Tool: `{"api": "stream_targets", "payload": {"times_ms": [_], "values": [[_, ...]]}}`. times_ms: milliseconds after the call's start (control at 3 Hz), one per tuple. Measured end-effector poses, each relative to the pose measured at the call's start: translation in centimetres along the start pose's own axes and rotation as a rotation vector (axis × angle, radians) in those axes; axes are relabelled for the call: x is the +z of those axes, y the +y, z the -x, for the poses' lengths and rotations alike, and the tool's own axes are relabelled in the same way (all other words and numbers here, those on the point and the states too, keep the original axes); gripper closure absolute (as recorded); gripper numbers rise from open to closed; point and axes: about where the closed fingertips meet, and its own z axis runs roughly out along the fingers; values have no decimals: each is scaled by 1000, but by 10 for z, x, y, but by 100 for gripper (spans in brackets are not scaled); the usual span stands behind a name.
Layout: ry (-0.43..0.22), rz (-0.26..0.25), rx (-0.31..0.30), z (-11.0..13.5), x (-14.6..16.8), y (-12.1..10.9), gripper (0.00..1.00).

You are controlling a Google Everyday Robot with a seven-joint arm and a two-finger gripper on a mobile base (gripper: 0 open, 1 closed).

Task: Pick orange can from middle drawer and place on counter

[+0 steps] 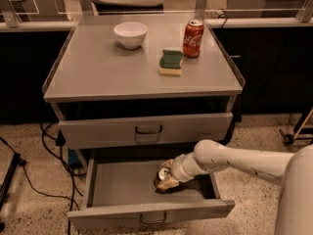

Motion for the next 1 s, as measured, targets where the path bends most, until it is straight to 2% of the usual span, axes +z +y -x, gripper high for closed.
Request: {"api": "stream_targets", "payload": {"times_ms": [667,1000], "values": [[0,0,0,0,0,0,96],[1,3,-2,2,-4,1,100]]}}
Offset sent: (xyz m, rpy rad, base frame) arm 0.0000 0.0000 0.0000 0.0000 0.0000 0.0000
